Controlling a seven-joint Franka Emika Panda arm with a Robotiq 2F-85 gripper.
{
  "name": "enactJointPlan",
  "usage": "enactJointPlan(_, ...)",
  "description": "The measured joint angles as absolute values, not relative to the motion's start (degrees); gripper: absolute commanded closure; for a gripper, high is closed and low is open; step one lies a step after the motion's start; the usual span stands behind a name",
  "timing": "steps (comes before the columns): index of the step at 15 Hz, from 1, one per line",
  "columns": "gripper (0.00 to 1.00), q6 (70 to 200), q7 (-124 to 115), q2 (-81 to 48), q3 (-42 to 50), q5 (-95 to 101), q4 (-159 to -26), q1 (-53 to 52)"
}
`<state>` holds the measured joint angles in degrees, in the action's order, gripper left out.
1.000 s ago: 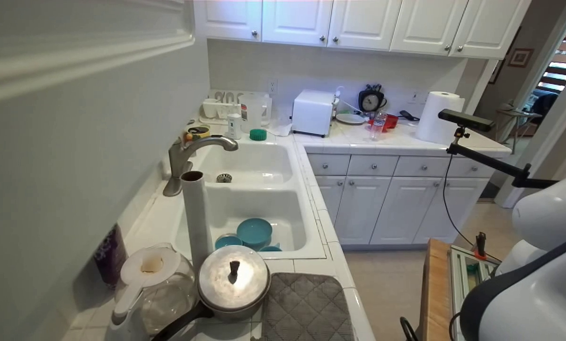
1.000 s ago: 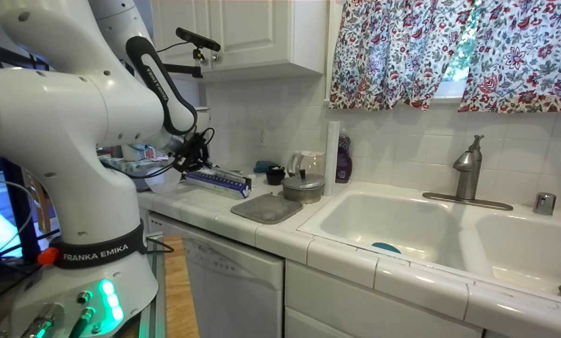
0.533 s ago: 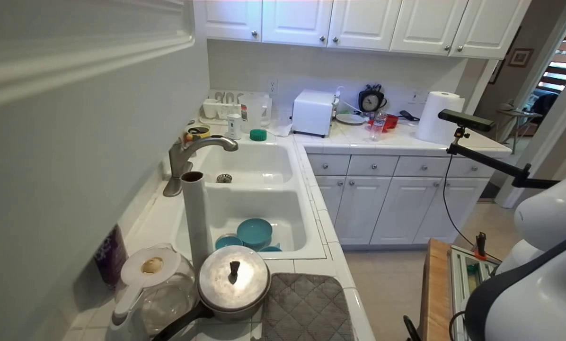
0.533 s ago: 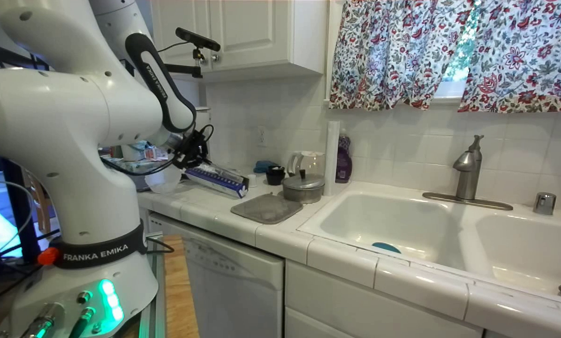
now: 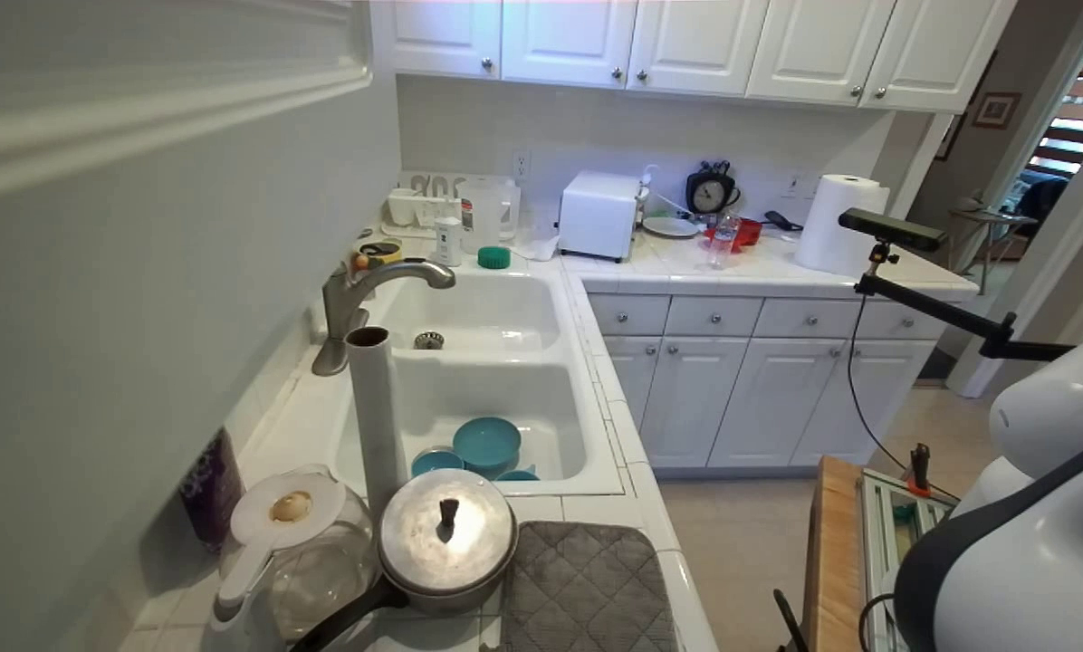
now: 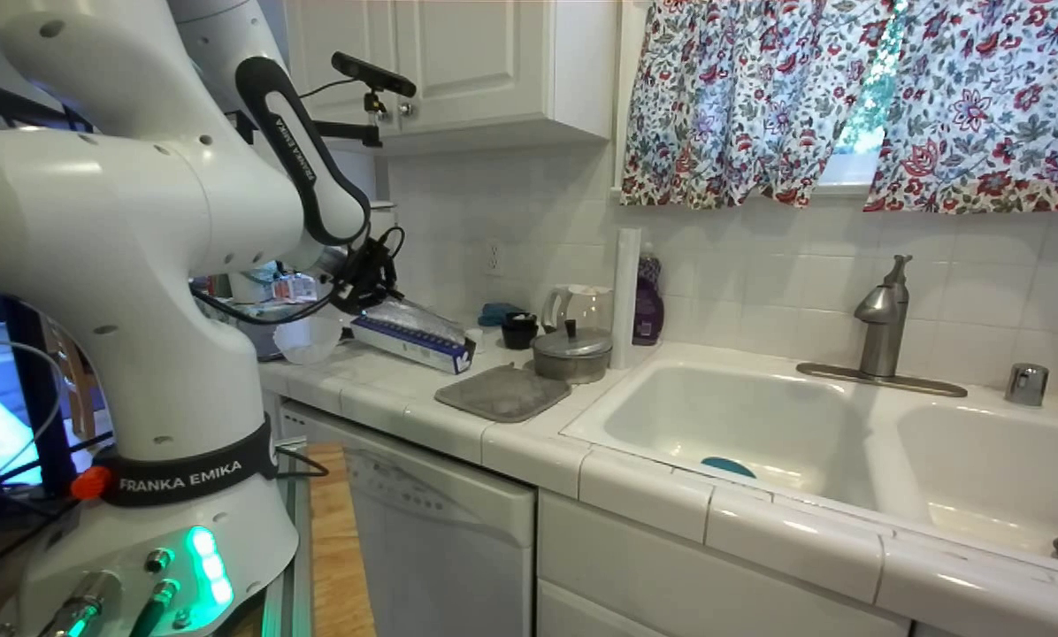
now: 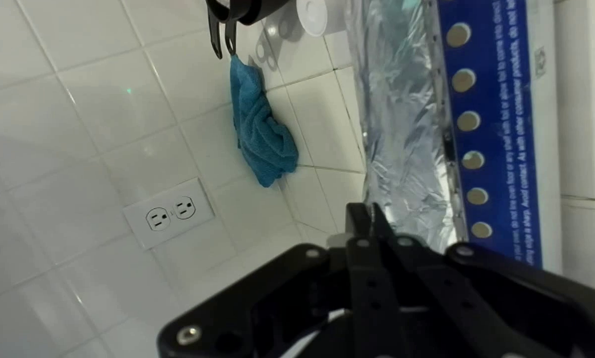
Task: Pull out the tin foil
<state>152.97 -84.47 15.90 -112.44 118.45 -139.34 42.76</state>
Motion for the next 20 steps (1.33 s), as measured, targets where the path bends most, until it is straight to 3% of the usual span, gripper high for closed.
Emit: enactJointPlan(20,1.00,148.6,-78.9,14.5,-100.3,117.7,-139.7,28.7)
